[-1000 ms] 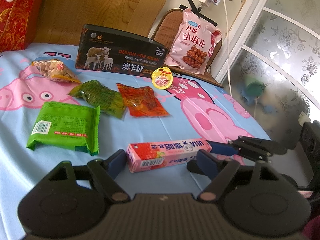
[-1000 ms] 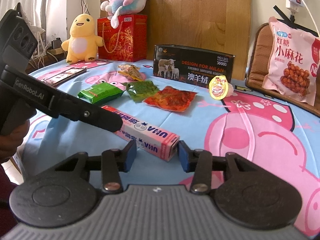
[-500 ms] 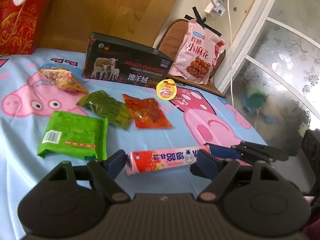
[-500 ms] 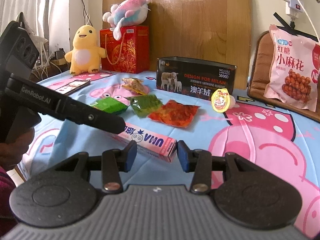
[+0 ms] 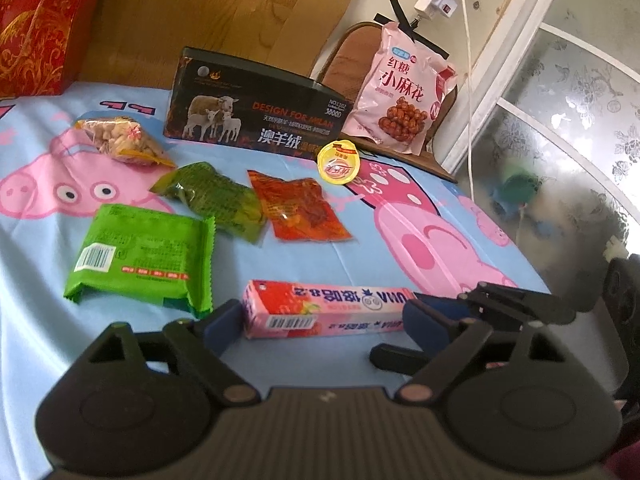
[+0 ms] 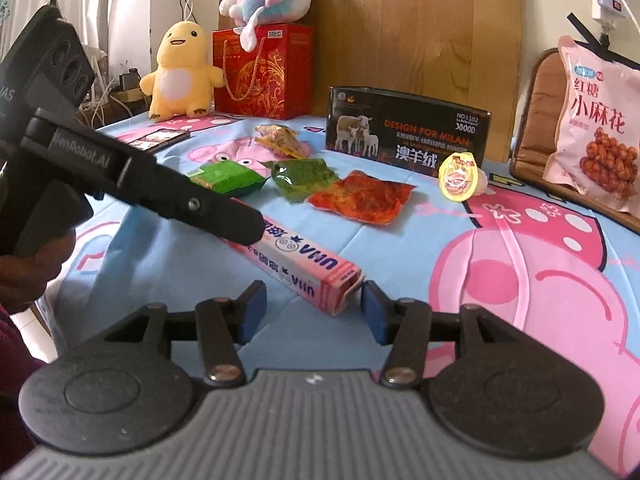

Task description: Organize snacks

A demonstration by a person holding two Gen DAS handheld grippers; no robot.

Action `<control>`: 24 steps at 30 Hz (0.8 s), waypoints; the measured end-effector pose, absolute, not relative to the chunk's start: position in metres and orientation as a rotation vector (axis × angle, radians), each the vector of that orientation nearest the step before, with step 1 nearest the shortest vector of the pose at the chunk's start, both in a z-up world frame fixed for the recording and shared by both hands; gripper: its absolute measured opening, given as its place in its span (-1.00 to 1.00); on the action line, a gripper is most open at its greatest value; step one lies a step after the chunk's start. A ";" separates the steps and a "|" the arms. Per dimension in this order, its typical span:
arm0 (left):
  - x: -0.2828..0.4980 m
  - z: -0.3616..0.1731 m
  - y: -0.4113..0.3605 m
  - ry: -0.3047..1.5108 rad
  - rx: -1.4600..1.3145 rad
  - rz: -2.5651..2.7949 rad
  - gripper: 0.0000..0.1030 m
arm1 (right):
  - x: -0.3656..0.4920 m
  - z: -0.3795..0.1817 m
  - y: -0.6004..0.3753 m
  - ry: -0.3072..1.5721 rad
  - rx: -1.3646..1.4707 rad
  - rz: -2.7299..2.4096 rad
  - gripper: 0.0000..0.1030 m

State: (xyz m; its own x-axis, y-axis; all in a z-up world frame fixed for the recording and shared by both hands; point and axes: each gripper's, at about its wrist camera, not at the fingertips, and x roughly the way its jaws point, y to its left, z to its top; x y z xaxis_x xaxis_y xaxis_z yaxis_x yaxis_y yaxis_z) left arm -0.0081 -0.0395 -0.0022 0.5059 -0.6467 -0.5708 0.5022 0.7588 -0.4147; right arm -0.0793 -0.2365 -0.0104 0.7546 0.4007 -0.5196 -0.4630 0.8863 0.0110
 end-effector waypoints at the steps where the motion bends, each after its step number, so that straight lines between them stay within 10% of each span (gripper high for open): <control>1: -0.008 -0.002 -0.039 0.774 -0.206 -0.699 0.73 | -0.078 -0.011 -0.236 0.538 -0.119 0.473 0.08; 24: -0.008 -0.003 -0.040 0.767 -0.217 -0.713 0.90 | -0.070 -0.011 -0.237 0.549 -0.078 0.445 0.16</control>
State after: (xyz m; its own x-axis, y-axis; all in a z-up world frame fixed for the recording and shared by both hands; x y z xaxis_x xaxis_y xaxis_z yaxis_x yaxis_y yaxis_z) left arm -0.0078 -0.0401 -0.0032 0.5022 -0.6602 -0.5585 0.5089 0.7478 -0.4264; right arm -0.0697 -0.2365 -0.0109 0.7610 0.3877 -0.5202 -0.4287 0.9023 0.0454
